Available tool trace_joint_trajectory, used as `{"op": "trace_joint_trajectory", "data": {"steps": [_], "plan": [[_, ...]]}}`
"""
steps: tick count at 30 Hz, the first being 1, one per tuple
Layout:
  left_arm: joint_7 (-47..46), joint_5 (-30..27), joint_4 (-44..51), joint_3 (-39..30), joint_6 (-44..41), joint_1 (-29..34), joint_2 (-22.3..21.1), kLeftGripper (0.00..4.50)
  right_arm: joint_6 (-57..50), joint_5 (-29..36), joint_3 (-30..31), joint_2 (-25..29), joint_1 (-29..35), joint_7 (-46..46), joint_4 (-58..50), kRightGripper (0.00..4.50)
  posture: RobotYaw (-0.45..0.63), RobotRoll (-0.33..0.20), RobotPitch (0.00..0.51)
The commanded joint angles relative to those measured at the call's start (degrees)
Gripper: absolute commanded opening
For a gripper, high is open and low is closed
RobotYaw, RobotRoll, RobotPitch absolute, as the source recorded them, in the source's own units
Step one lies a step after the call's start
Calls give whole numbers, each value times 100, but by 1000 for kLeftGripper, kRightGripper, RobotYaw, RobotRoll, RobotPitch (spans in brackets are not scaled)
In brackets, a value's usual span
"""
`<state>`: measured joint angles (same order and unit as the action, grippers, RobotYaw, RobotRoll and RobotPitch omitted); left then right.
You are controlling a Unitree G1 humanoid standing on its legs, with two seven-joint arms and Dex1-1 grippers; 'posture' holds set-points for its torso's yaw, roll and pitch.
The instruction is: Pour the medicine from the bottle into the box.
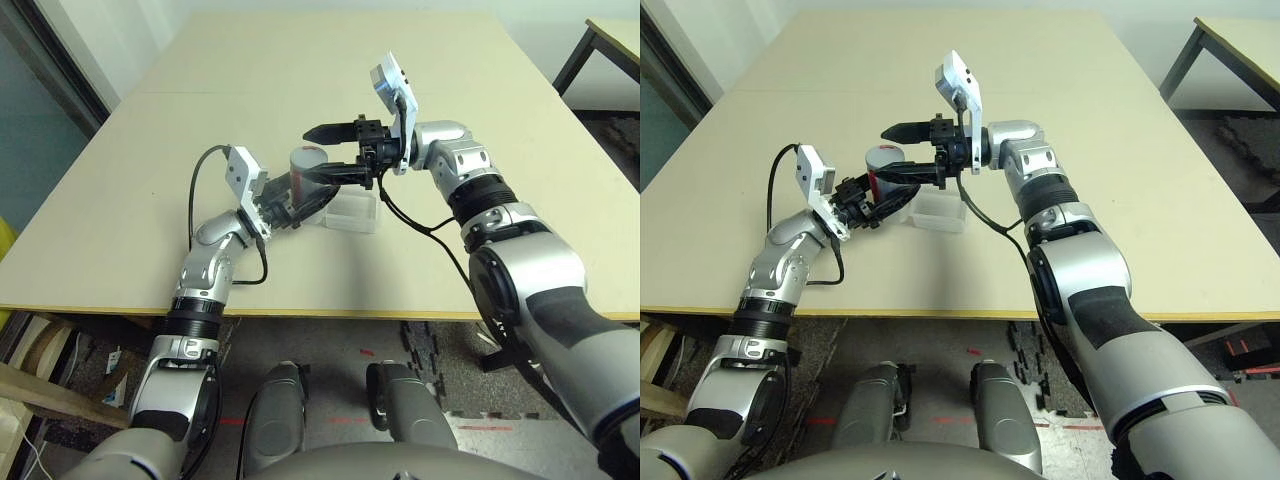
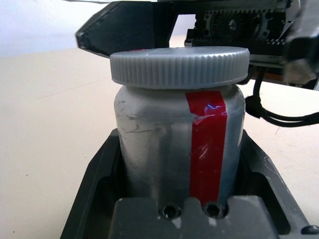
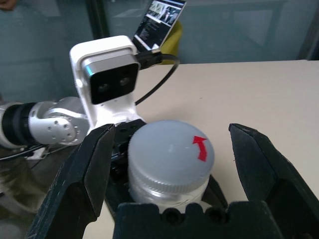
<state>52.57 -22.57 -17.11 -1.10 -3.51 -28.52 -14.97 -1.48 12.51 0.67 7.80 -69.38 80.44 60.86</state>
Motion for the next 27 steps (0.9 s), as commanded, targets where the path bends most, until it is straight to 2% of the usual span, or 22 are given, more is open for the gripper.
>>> {"op": "trace_joint_trajectory", "data": {"steps": [1, 17, 27], "plan": [[56, 37, -30, 41, 36, 8, -3, 2798, 163, -31, -79, -89, -130, -166, 112, 4500, -56, 0, 86], [17, 24, 71, 47, -3, 35, 25, 2798, 472, -275, -7, -178, -170, -421, 339, 4500, -52, 0, 94], [28, 9, 128, 49, -40, 76, 19, 2798, 565, -438, -70, 39, -189, -760, 549, 4500, -58, 0, 94]]}}
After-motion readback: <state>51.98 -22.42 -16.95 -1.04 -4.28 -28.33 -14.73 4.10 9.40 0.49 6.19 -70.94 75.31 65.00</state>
